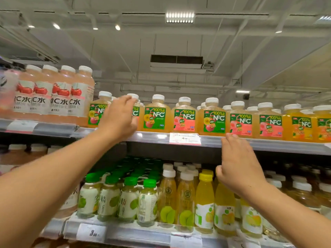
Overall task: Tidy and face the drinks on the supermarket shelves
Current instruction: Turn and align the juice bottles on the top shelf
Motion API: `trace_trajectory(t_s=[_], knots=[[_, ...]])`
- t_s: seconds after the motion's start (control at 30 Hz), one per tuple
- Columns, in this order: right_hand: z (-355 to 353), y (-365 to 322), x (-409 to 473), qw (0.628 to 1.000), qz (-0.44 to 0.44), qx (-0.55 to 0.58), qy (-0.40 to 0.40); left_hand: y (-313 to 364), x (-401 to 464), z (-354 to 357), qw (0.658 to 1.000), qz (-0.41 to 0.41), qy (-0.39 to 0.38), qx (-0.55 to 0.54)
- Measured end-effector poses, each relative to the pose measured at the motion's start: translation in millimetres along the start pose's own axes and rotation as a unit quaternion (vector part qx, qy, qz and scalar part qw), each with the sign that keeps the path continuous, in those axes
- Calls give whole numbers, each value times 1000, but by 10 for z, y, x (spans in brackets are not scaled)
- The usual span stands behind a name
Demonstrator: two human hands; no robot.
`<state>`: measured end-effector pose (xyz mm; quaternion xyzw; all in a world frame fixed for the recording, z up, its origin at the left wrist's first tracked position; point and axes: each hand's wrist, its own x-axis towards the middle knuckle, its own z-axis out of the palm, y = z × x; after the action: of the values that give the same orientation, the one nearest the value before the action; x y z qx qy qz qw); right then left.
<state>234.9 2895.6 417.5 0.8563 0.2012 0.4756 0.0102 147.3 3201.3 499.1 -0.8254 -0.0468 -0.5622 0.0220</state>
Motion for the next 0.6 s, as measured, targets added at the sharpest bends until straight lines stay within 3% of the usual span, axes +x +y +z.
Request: trace_trajectory(t_s=[0.1, 0.3, 0.43, 0.6], knots=[[-35, -404, 85, 996, -69, 65, 1, -171, 331, -13, 999, -39, -36, -6], [154, -624, 70, 997, -61, 49, 16, -191, 594, 24, 991, -51, -106, 56], [174, -619, 71, 996, -61, 59, 19, -173, 597, 17, 993, -42, -73, 79], [134, -604, 77, 996, -58, 64, -5, -125, 451, -54, 995, -83, -4, -59]])
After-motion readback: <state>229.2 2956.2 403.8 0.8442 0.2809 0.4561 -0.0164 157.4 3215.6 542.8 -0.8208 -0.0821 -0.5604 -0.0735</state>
